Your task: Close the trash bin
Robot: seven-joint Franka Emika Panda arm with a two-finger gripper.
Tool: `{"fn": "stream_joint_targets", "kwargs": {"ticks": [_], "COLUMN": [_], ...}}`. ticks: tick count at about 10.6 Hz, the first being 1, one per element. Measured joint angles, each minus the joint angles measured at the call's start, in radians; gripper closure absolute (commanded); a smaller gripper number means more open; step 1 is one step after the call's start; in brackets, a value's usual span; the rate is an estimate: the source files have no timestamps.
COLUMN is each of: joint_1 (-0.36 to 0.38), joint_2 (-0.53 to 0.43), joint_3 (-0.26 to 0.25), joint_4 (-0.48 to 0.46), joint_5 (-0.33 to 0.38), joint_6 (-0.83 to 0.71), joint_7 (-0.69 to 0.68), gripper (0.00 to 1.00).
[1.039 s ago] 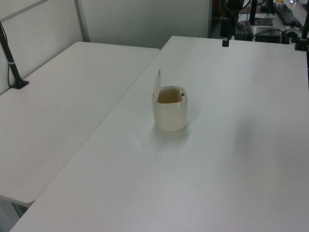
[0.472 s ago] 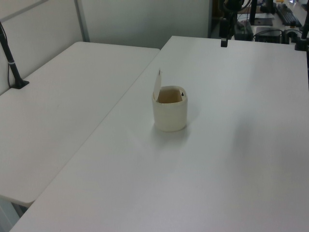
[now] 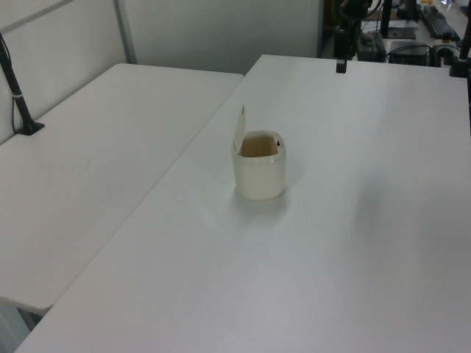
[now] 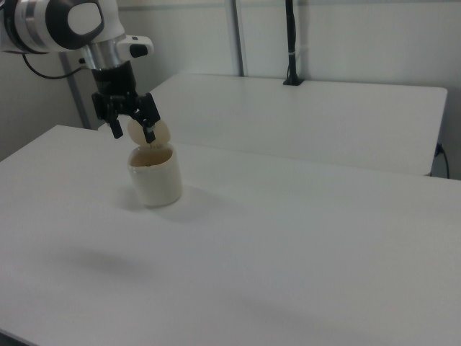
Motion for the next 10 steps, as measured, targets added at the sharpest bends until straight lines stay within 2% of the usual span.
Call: {"fn": "stream_joint_targets", "kwargs": {"ticks": [5, 6, 8, 9, 10], "joint_1": [-0.001, -0.001, 0.001, 0.001, 0.002], "joint_2": [0.000, 0.001, 0.013, 0.020, 0.025], "joint_3": [0.000, 0.000, 0.000, 0.000, 0.000], "joint_4": [0.000, 0.000, 0.000, 0.000, 0.000], "joint_5": [-0.007, -0.007, -0.007, -0.007, -0.007], "joint_6": [0.001, 0.001, 0.001, 0.001, 0.001], "joint_7": [0.000, 0.000, 0.000, 0.000, 0.000], "gripper": [0.00, 0.14, 0.73, 0.99, 1.00]}}
